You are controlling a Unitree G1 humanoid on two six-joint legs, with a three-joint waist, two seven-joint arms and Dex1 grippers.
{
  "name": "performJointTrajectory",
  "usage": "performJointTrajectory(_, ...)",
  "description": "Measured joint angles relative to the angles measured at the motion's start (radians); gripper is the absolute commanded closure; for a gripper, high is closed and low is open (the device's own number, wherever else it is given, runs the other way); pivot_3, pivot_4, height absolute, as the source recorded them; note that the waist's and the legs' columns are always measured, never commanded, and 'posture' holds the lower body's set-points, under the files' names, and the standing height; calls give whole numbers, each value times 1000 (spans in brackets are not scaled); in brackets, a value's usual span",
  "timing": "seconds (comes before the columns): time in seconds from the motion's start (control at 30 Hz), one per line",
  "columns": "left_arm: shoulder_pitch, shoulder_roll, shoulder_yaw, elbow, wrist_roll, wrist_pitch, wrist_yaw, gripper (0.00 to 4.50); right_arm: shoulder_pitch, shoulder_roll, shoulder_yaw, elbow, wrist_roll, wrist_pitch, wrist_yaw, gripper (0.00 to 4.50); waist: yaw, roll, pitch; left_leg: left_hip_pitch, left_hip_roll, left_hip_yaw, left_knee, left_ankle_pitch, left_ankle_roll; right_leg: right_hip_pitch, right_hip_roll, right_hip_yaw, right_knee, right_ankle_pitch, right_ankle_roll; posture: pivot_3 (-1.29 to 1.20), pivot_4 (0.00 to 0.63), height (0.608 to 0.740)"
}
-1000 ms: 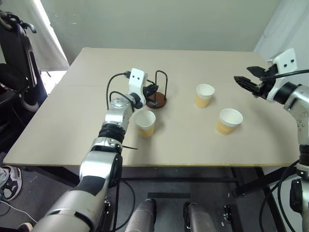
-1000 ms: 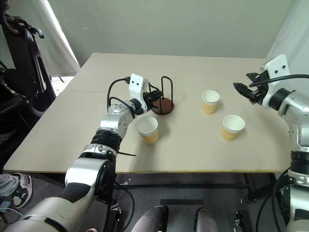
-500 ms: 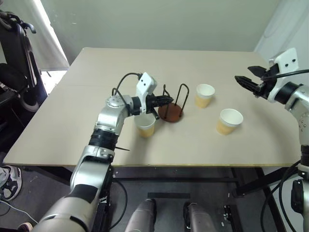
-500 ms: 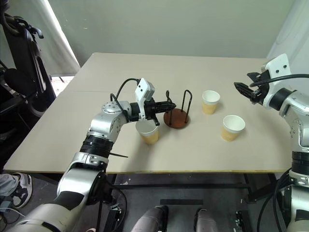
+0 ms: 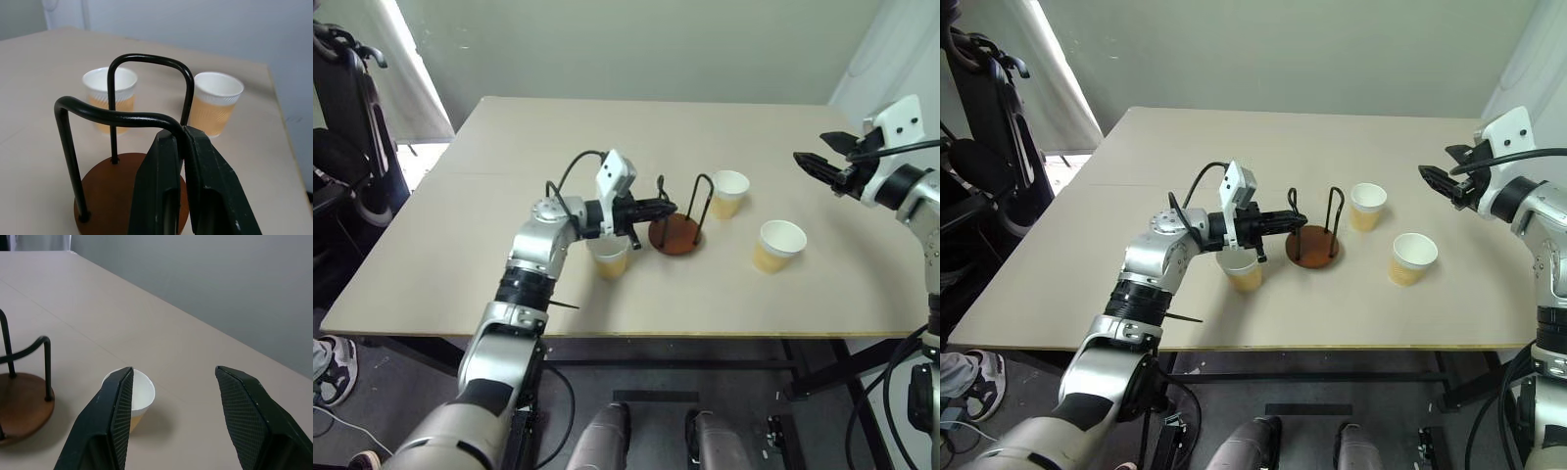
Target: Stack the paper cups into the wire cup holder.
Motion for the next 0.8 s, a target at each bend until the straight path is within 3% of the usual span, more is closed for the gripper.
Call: performJointTrajectory(0.8, 36, -45, -78, 3, 22, -26, -19, 4473, 5, 0, -4, -14, 0, 1, -1, 1850, 0, 0, 0, 0, 0, 0, 2, 0, 0, 1, 0, 0, 0, -1, 3, 0, 150, 740)
